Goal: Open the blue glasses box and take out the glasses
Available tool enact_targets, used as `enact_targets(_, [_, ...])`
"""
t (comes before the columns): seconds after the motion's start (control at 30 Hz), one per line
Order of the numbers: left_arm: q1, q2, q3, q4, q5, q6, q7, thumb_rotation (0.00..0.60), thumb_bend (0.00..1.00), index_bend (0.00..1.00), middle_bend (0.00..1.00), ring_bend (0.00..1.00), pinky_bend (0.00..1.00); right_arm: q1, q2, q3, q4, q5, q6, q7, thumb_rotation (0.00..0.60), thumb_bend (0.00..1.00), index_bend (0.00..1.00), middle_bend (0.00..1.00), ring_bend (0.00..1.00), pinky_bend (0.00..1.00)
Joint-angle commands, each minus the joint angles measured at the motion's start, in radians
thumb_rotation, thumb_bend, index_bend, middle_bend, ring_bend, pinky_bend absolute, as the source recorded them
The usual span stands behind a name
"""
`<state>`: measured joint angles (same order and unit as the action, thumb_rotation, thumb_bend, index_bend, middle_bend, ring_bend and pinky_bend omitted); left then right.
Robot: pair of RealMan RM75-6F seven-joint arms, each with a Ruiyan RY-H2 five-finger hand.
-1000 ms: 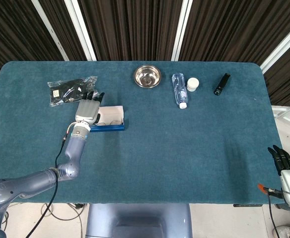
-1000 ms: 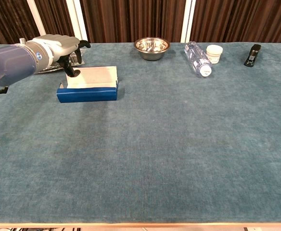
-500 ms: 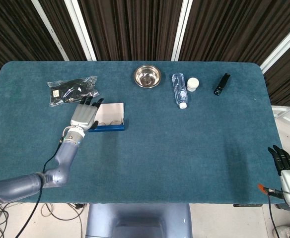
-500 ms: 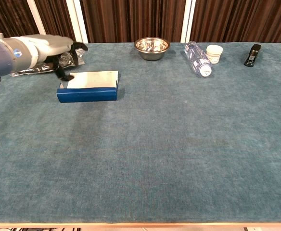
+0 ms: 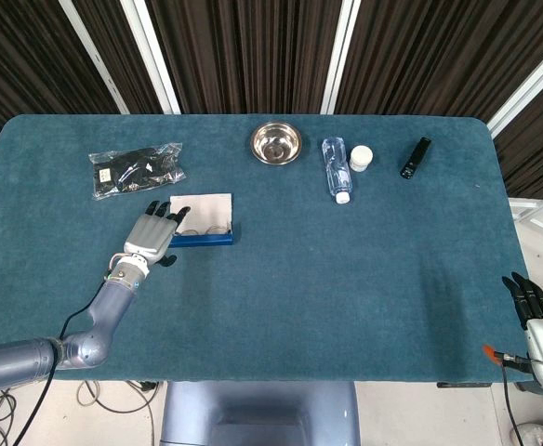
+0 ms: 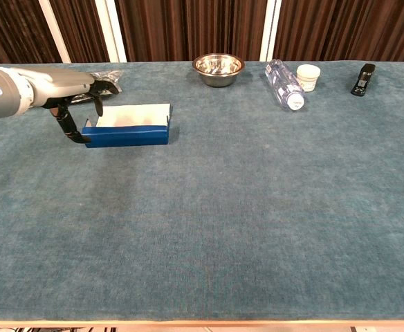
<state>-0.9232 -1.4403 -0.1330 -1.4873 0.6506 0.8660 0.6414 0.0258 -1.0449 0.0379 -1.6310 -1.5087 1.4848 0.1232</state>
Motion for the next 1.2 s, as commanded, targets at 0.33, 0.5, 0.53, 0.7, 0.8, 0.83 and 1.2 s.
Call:
enact_targets(0.33, [0.002, 0.009, 0.028, -0.017, -0.021, 0.006, 0.001, 0.6, 0.23, 0.01, 0.29, 0.0, 0.02, 0.0, 0.001, 0.0, -0.002, 0.002, -0.001, 0.0, 0.6, 0.19, 0.0, 0.0, 0.0, 0.2])
enact_targets(0.5, [0.0, 0.005, 0.029, -0.013, -0.02, 0.007, -0.006, 0.6, 0.23, 0.01, 0.29, 0.0, 0.02, -0.001, 0.001, 0.001, -0.003, 0.003, -0.002, 0.001, 0.6, 0.19, 0.0, 0.0, 0.0, 0.2])
enact_targets(0.53, [-0.001, 0.005, 0.03, -0.012, -0.021, 0.006, -0.006, 0.6, 0.23, 0.01, 0.29, 0.0, 0.02, -0.001, 0.001, 0.001, -0.003, 0.004, -0.002, 0.001, 0.6, 0.19, 0.0, 0.0, 0.0, 0.2])
enact_targets(0.7, [-0.002, 0.005, 0.037, -0.014, -0.023, 0.005, -0.008, 0.6, 0.23, 0.01, 0.29, 0.0, 0.02, -0.001, 0.001, 0.001, -0.004, 0.005, -0.002, 0.001, 0.6, 0.19, 0.0, 0.0, 0.0, 0.2])
enact_targets(0.8, [-0.003, 0.009, 0.04, -0.017, -0.023, 0.007, -0.008, 0.6, 0.22, 0.01, 0.29, 0.0, 0.02, -0.001, 0.001, 0.001, -0.004, 0.004, -0.002, 0.001, 0.6, 0.2, 0.0, 0.0, 0.0, 0.2])
enact_targets(0.83, [-0.003, 0.011, 0.042, -0.019, -0.024, 0.008, -0.008, 0.6, 0.22, 0.01, 0.29, 0.0, 0.02, -0.001, 0.001, 0.001, -0.004, 0.004, -0.002, 0.002, 0.6, 0.19, 0.0, 0.0, 0.0, 0.2])
enact_targets(1.2, [0.002, 0.036, 0.067, -0.069, -0.013, 0.003, -0.012, 0.6, 0.23, 0.01, 0.33, 0.0, 0.02, -0.001, 0.001, 0.002, -0.006, 0.006, -0.003, 0.003, 0.6, 0.19, 0.0, 0.0, 0.0, 0.2])
